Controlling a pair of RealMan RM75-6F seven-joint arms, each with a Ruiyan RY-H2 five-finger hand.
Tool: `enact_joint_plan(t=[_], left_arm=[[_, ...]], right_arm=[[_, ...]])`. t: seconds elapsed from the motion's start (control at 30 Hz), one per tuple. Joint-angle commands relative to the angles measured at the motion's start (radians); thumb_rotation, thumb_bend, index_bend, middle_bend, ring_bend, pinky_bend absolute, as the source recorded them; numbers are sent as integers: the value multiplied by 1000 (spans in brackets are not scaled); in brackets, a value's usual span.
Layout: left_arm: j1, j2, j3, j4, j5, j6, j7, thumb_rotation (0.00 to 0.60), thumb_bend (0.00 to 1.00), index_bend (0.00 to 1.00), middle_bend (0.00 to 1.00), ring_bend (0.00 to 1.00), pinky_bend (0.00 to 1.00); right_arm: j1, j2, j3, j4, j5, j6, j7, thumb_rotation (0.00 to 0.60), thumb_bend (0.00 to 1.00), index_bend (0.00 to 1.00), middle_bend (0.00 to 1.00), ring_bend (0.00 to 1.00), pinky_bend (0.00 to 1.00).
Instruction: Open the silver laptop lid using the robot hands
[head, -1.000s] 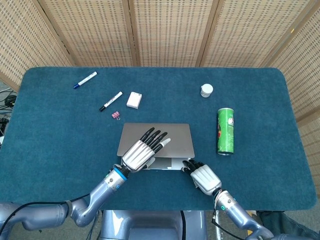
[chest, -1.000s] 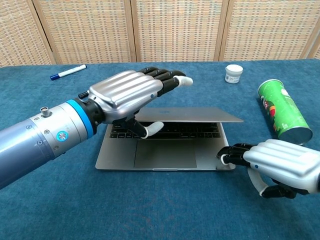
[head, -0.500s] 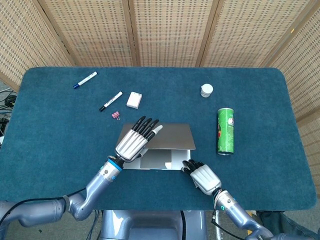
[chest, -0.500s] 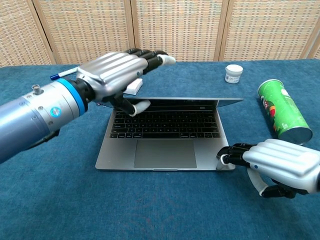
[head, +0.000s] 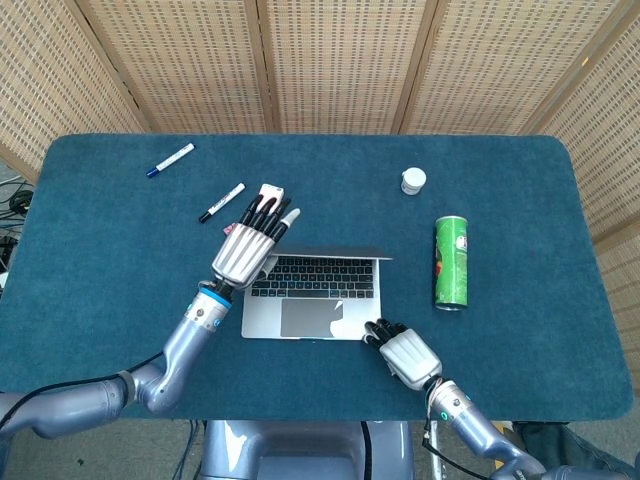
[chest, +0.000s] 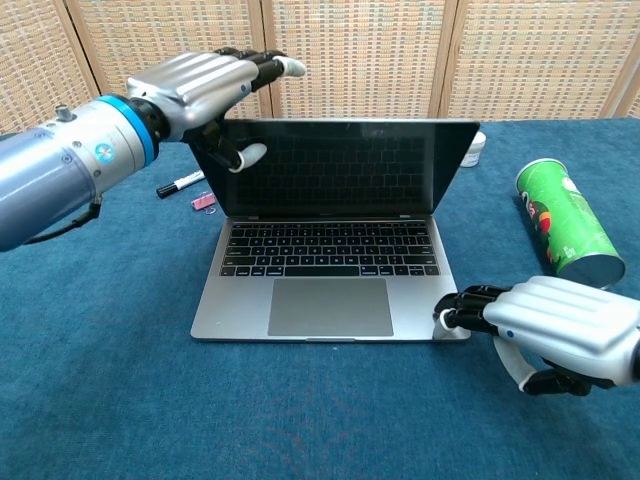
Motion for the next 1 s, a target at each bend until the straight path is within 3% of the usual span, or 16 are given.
enact_joint_plan(t=[0.03,0.33,0.5,0.67,1.0], left_arm=[[-23,-3,-24,21,-33,-9,0,600,449,0,0,0,0],[-112,-30,-125,63,-208,-10,74,600,447,0,0,0,0],[-158,-39,-127,120,-266,-3,149,600,437,0,0,0,0],[-185,-55,-121,183,-245,18,121,600,436,0,0,0,0],[-203,-75,-118,255,-303,32,142,600,437,0,0,0,0]], right_arm=[[4,1,-2,-1,4,-2,-8,600,1000,194,127,101,274],[8,-6,-13,8,4,3,9,600,1000,194,129,101,274],[14,-2,-13,16,1,2,35,600,1000,194,129,101,274],[19,4,-14,21,2,1,44,600,1000,194,129,101,274],[24,11,-15,20,11,0,45,600,1000,194,129,101,274]])
